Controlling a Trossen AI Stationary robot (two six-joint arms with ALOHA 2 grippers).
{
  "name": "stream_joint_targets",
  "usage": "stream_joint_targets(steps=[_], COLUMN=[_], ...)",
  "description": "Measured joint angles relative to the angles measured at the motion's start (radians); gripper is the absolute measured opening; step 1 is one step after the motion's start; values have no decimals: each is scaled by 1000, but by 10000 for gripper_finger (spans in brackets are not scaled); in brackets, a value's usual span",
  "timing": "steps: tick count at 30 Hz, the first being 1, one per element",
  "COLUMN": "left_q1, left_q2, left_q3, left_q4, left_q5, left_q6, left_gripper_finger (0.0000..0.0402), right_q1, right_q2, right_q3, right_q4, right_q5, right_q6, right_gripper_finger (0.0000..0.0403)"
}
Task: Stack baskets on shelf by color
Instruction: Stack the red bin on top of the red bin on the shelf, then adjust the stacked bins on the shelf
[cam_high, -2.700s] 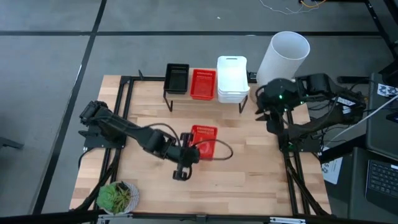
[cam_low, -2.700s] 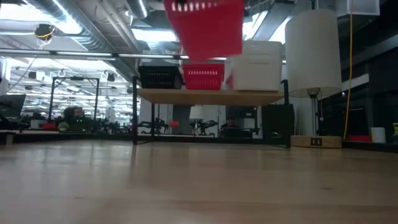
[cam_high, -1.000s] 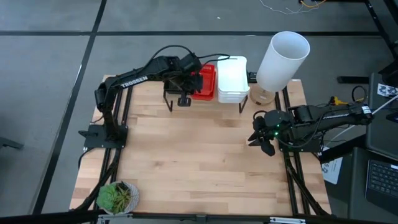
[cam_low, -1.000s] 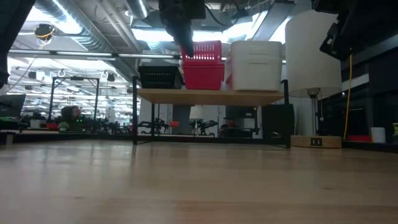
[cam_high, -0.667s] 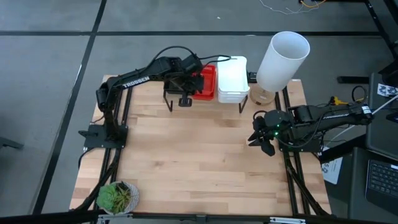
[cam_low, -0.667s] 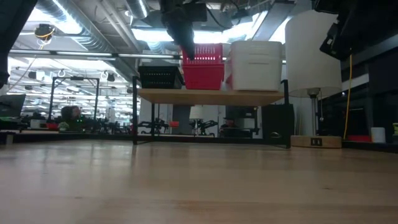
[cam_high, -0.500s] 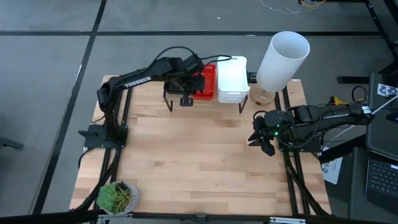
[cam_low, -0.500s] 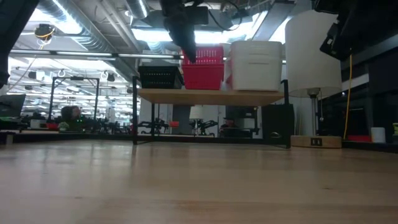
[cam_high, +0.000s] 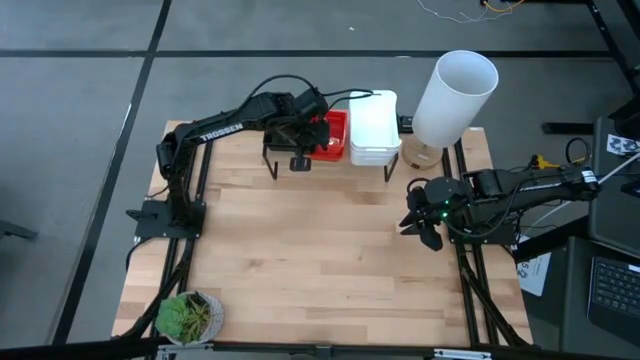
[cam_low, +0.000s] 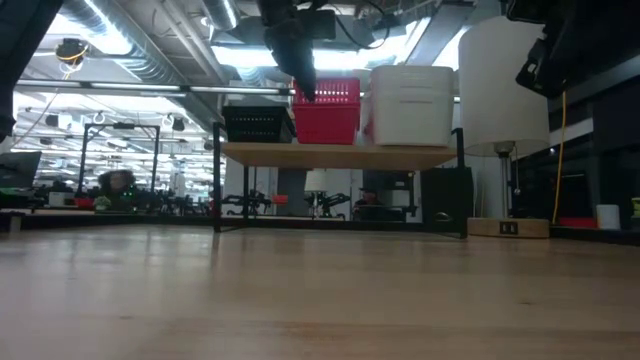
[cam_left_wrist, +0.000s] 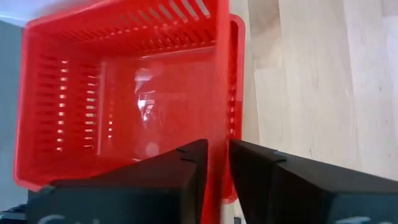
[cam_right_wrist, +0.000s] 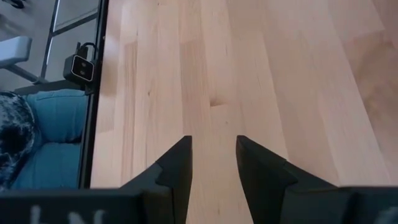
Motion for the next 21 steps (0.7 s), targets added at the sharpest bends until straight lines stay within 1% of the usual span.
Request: stream_joint_targets(steps=[4, 9, 11, 14, 16, 19, 21], left_q1=[-4, -15, -22, -48, -71, -108, -129], left_q2=[-13, -39, -54, -83, -105, -150, -184], left_q3=[0, 0, 0, 0, 0, 0, 1], left_q4=[11, 45, 52, 43, -5, -126, -198], left_q5=[-1, -3, -9, -29, -17, 17, 63], left_q6=[-1, -7, -47, -161, -181, -154, -166], left_gripper_finger=[73, 78, 78, 78, 75, 75, 74], right_q1=[0, 0, 0, 0, 0, 0, 2], right_q2=[0, 0, 0, 0, 0, 0, 0], right_q3=[0, 0, 0, 0, 0, 0, 0], right_q4=[-13, -15, -15, -14, -12, -9, -8], right_q5=[0, 0, 0, 0, 1, 2, 20], right_q6=[0, 0, 0, 0, 3, 12, 33], right_gripper_finger=[123, 123, 123, 123, 123, 123, 123])
